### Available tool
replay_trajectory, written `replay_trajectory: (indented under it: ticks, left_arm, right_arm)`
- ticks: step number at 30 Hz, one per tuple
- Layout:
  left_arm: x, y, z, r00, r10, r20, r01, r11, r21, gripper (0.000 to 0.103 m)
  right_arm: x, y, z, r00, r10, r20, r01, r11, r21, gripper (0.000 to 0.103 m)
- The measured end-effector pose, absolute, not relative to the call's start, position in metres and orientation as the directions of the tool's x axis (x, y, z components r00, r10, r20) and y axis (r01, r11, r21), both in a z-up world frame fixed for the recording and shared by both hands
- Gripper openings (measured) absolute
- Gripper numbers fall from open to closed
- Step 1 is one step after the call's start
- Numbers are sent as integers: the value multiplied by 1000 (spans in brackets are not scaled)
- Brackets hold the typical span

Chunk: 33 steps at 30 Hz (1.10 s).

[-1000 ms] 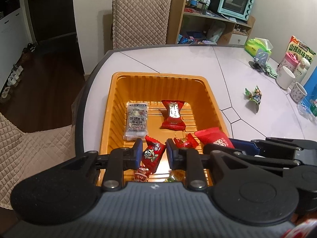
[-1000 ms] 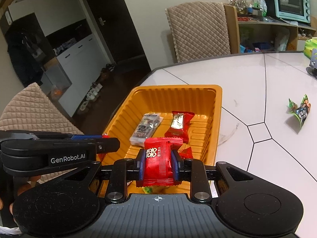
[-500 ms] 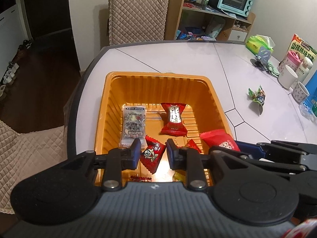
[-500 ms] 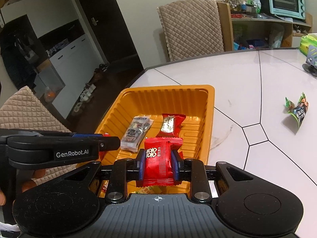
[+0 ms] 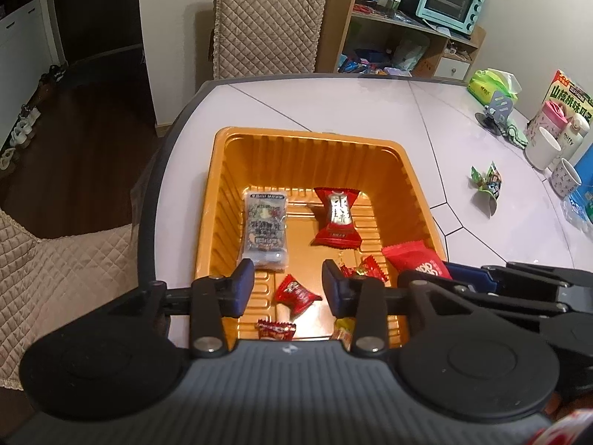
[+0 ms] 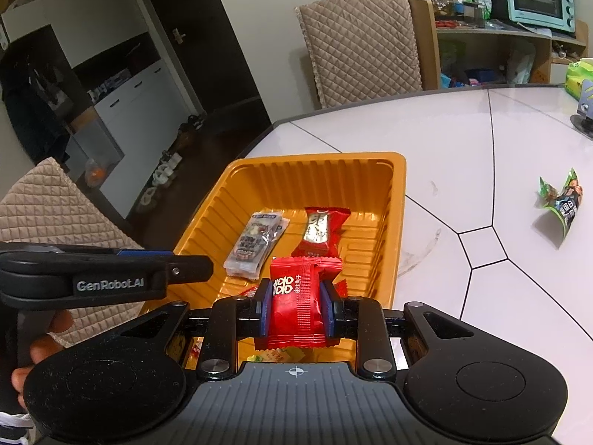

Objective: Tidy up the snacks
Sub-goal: 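Open both tools to drop the candies into the orange tray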

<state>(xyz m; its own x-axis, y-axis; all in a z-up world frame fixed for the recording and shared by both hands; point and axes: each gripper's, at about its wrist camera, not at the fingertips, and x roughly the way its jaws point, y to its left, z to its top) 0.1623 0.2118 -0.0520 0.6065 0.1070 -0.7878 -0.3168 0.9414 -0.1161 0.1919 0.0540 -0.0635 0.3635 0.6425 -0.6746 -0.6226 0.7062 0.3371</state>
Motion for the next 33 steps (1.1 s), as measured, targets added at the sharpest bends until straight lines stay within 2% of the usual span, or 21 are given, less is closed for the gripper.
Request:
replay_trajectory:
  ticks: [19, 20, 22, 23, 24, 33]
  left_arm:
    - [146, 226, -44, 601, 138, -788, -363, 925, -115, 36]
    - [146, 226, -44, 600, 140, -788, -366, 924, -115, 37]
    - [144, 226, -43, 601, 142, -787, -368, 923, -115, 37]
    - [143, 226, -43, 601, 142, -786, -370, 922, -115, 38]
    - [141, 226, -42, 601, 144, -786, -372, 921, -116, 38]
    - [127, 220, -37, 606, 140, -783, -373, 919, -124, 41]
  right_arm:
    - [197, 80, -65, 356, 679, -642, -662, 668, 340, 28]
    - [198, 81, -65, 355, 684, -638, -662, 665, 346, 30]
    - [199, 81, -64, 363, 688, -628, -658, 667, 350, 41]
    - [199, 81, -63, 371, 690, -622, -656, 668, 350, 52]
    - [199, 80, -63, 379, 692, -615, -656, 670, 349, 57]
    - [192, 59, -59, 360, 682, -637, -645, 675, 358, 60]
